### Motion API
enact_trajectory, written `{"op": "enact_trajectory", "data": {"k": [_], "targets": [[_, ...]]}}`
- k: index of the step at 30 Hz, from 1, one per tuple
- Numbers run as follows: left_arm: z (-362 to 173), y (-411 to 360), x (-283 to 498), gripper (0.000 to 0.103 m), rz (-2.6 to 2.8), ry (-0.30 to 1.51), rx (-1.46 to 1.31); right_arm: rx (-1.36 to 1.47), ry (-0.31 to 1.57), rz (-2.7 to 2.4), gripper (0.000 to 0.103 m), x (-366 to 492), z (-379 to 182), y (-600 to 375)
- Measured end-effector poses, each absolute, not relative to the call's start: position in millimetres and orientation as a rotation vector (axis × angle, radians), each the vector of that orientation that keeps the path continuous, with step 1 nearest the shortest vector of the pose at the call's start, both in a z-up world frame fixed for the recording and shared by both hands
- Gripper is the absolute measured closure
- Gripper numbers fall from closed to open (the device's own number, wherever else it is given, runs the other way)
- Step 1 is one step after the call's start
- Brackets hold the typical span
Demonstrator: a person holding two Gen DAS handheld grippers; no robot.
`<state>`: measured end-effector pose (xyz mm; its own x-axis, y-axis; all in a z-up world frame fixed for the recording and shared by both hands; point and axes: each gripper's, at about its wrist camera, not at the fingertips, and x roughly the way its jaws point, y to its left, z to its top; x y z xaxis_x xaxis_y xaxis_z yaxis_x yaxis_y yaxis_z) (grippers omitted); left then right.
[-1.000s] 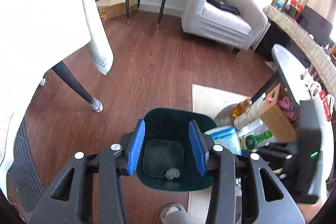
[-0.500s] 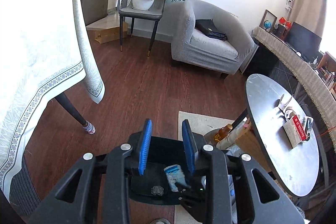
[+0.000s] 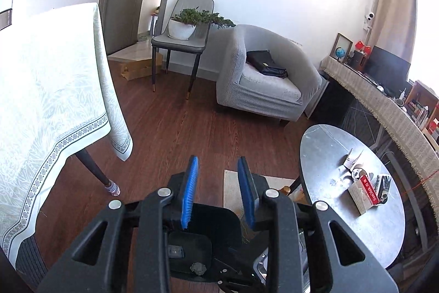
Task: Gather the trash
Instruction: 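Open the right gripper over the bin to drop the wipe pack, then grasp white paper card with left gripper while right gripper grasps black tissue bag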
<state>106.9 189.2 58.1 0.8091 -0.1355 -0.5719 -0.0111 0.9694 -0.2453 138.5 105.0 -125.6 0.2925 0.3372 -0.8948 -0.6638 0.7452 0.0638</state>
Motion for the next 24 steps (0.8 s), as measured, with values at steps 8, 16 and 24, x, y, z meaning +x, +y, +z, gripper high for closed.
{"op": "enact_trajectory", "data": {"k": [8,16,24], "targets": [[76,174,107,0.070,-0.057,0.582,-0.239,-0.339,0.932,0.725,0.068,110,-57,78],[84,150,113,0.066,-0.081,0.569,-0.249,-0.298,0.812,0.644,0.068,96,-6,22],[82,100,125,0.055,-0.141,0.594,-0.202,-0.273,0.741,0.507,0.066,98,19,-40]]}}
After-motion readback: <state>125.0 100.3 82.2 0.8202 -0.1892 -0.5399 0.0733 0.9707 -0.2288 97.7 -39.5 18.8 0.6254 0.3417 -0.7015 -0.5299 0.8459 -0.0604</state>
